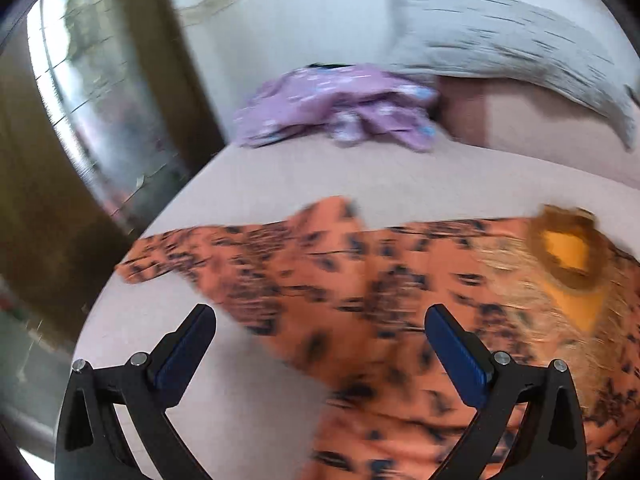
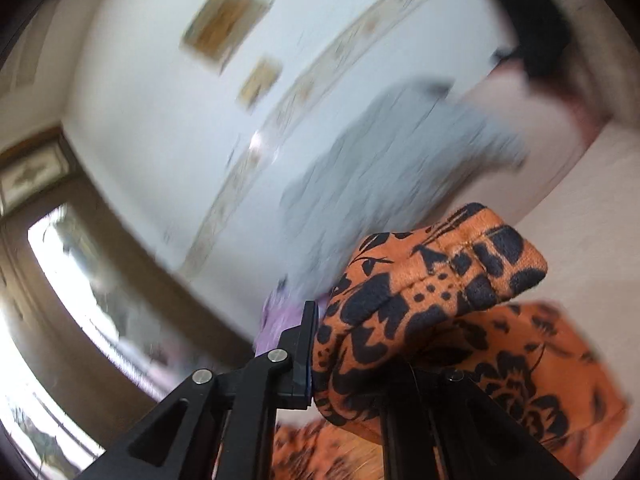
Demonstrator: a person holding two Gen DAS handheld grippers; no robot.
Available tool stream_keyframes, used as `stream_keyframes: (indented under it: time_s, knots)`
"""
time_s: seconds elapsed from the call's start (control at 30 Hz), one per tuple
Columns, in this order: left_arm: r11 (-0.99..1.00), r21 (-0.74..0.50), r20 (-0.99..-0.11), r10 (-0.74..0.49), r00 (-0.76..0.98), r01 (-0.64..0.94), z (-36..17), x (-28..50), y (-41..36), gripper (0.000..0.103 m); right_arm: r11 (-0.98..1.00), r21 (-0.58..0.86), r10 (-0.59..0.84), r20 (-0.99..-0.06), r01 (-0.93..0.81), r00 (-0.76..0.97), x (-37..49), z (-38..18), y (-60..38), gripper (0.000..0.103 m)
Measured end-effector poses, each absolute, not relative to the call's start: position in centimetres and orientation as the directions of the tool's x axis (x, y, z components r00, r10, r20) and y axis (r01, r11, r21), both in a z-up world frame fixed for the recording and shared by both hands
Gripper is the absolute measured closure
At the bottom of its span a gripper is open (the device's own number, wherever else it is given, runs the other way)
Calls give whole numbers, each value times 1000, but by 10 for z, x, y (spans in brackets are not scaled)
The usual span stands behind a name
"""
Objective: Fold small clothes
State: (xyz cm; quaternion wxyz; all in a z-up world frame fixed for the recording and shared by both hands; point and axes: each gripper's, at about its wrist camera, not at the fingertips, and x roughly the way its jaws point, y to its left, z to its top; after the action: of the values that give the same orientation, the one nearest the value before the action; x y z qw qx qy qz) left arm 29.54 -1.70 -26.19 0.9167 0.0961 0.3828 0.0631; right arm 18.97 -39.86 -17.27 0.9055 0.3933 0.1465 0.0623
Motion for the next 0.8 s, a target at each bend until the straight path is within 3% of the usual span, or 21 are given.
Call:
stream_keyframes:
  time_s: [0.2,0.23,0.27,0.3,0.43,0.6,0.8]
  knots:
    - [963,193,-711,269,650,-187,-265,307,52,0,640,767,407,-396,53,823,267,-254,-281,85]
    - [962,188,-713,273,646,-198,-265,308,61,0,632,772,441,-430,69,788,275,-267,-267,66]
    - [961,186,-713,275,645,-204,-266,307,64,0,621,779,481,-464,85,744,284,-280,-256,29]
    - [961,184,-713,275,645,-207,-266,306,67,0,599,793,533,-499,112,684,291,-298,-244,17]
    - [966,163,-712,256,653,-201,-264,305,70,0,524,845,607,-457,106,650,285,-314,-235,15]
    - [979,143,-707,204,677,-145,-259,300,49,0,496,868,649,-372,1,664,249,-277,-256,15]
    - [994,101,-661,93,744,-34,-245,285,12,0,561,828,589,-410,12,696,210,-254,-299,15]
